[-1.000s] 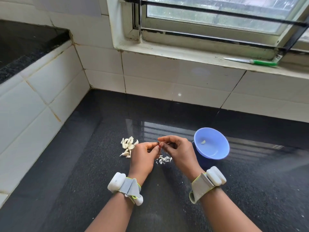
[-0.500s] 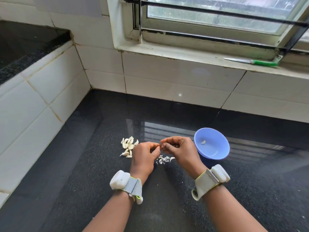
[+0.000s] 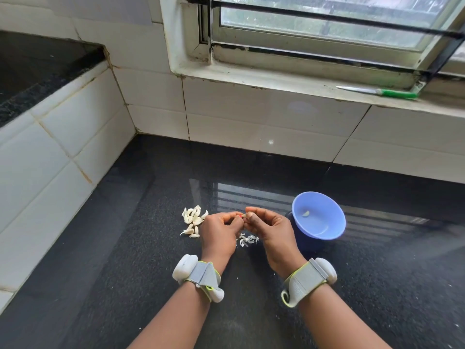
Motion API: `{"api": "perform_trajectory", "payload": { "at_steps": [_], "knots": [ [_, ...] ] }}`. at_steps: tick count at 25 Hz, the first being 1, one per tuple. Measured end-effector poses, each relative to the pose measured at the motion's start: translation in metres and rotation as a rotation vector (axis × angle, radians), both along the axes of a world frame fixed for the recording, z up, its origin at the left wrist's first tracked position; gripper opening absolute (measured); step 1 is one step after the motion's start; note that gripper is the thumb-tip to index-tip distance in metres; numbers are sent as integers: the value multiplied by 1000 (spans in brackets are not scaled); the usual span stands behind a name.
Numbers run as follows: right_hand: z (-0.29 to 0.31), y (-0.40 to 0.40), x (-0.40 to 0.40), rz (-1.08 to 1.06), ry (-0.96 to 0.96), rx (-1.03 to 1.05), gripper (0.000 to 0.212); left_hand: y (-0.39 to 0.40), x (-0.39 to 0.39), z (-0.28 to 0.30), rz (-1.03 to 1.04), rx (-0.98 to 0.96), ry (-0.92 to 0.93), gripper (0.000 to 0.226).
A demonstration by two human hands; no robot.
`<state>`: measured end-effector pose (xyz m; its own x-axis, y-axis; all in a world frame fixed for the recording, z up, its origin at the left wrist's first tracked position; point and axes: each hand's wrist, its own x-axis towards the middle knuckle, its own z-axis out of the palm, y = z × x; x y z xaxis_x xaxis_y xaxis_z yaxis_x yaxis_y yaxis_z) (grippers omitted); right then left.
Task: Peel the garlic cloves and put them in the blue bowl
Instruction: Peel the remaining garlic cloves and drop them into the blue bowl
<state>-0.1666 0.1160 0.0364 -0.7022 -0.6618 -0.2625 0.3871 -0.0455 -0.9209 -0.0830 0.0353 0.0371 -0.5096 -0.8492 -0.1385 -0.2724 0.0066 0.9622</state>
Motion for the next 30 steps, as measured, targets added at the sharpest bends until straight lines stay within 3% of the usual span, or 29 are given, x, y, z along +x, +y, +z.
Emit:
{"api": "perform_trajectory", "payload": {
  "at_steps": [3,8,15,21,30],
  "knots": [
    [-2,0,1,-17,-46,-10,14,1,-2,-2,0,13,-5,25],
    [6,1,-10,25,-171,47,11,0,1,-2,-85,-128,-46,9],
    [10,3,-15,7,-293,20,15,-4,1,-14,-23,-36,-5,11],
    [6,6,-18,25,-134,69,21,0,0,-8,-132,-315,-190,13],
    [4,8,-20,63,94,149,17,-3,-6,-3,-87,-151,-53,8]
  ]
}}
